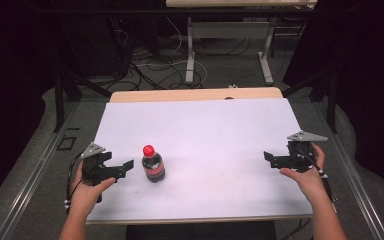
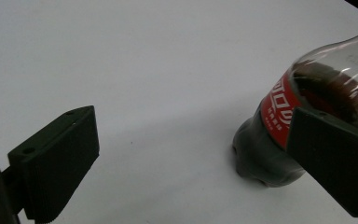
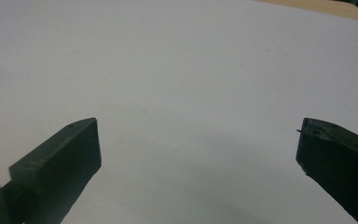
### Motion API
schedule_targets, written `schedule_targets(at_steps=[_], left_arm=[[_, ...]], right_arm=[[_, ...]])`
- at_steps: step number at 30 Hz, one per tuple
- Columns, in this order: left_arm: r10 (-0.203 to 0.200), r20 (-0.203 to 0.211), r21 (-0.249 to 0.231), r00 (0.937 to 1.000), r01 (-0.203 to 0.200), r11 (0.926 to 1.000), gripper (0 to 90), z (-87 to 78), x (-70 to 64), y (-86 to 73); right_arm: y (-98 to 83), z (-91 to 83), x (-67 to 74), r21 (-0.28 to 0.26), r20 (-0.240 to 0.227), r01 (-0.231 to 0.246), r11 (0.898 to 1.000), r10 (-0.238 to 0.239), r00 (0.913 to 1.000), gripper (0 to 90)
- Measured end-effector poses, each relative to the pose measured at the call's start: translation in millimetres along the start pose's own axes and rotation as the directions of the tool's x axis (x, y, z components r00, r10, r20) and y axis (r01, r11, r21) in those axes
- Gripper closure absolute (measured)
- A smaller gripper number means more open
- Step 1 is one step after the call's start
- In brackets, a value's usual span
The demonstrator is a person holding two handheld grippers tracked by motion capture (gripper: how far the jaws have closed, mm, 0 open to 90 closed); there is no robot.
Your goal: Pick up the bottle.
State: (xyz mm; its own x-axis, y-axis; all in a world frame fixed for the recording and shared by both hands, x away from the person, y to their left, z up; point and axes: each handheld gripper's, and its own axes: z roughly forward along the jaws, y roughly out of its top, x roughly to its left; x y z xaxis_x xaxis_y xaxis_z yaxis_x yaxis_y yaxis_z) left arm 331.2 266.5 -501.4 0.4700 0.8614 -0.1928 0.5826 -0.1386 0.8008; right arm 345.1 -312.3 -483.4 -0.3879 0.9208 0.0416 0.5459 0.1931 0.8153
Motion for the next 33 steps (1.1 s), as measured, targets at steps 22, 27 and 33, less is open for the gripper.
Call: schedule_targets(at_steps=[22,27,33], left_arm=[[0.114,0.080,0.013,0.9903,-0.116,0.9932,5.5,-15.4,-22.2,10.8],[0.149,0.109,0.008,0.9829,-0.150,0.9886,5.5,-11.3,-32.1,12.1],[0.174,0.136,0.041,0.9753,-0.181,0.9826,8.1,7.9,-47.0,5.9]], right_arm=[[2.0,-3.3,16.5,0.011,-0.029,0.026,1.000,-0.026,0.9992,9.4],[1.7,-0.3,21.6,0.010,-0.046,0.046,0.999,-0.045,0.9979,10.6],[1.0,2.4,24.3,0.009,-0.044,0.051,0.999,-0.050,0.9978,11.4]])
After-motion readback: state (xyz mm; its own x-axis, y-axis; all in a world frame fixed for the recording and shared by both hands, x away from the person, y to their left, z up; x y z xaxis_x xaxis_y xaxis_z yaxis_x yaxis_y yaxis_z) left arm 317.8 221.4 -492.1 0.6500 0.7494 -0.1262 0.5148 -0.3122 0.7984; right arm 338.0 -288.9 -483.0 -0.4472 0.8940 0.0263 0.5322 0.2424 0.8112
